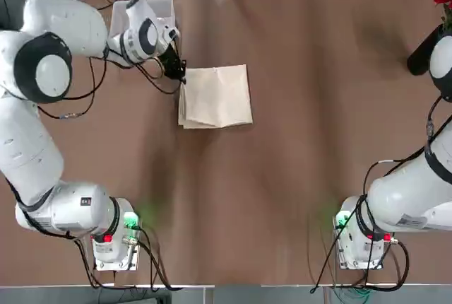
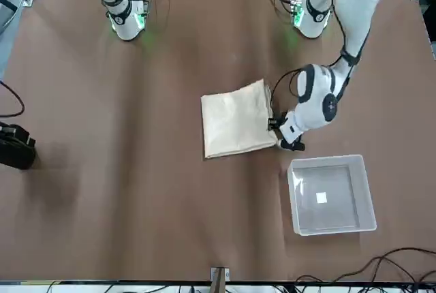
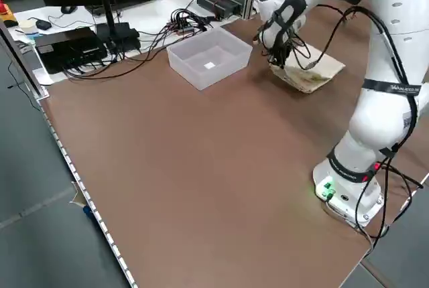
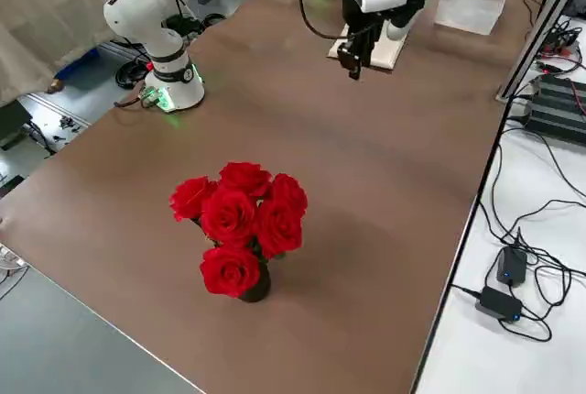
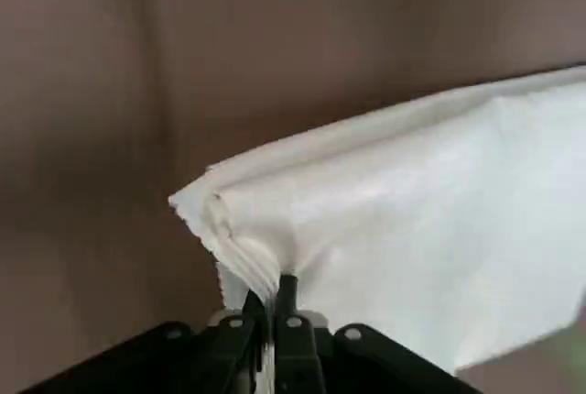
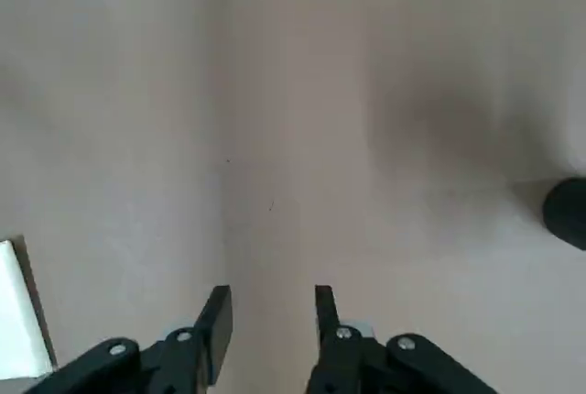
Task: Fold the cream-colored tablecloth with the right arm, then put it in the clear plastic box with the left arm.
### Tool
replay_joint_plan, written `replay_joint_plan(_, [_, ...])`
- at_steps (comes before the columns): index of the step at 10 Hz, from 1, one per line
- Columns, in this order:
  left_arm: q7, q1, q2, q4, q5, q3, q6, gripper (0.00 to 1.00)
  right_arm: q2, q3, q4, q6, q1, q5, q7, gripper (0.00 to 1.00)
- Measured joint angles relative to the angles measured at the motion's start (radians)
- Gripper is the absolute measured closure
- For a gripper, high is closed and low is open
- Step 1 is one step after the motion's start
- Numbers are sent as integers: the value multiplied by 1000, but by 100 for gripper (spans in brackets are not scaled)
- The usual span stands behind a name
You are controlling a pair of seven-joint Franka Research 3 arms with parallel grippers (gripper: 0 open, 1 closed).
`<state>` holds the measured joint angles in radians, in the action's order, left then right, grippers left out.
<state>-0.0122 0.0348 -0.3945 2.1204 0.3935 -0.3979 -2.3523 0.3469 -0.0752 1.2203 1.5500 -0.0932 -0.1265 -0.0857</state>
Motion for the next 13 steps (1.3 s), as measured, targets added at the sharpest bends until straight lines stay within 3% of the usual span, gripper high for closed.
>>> replay_joint_plan(2, [-1,89,105,-5,-72,1,206,94,-19,2,0,-52,0,4,0,40])
replay_joint_plan(4, [10,126,177,-46,-82,1,344,94,-48,4,0,-88,0,9,0,33])
replay_joint_plan(6, [91,82,184,-99,-82,-11,377,94,-84,4,0,-126,0,11,0,7])
replay_joint_plan(7, [149,35,176,-108,-82,-14,377,94,-107,4,0,-136,0,11,0,0])
replay_joint_plan(10, [261,-60,156,-117,-82,-17,374,94,-162,2,0,-171,0,13,0,0])
replay_joint_plan(13, [308,-91,155,-125,-118,-17,347,94,-187,1,1,-187,0,14,0,0])
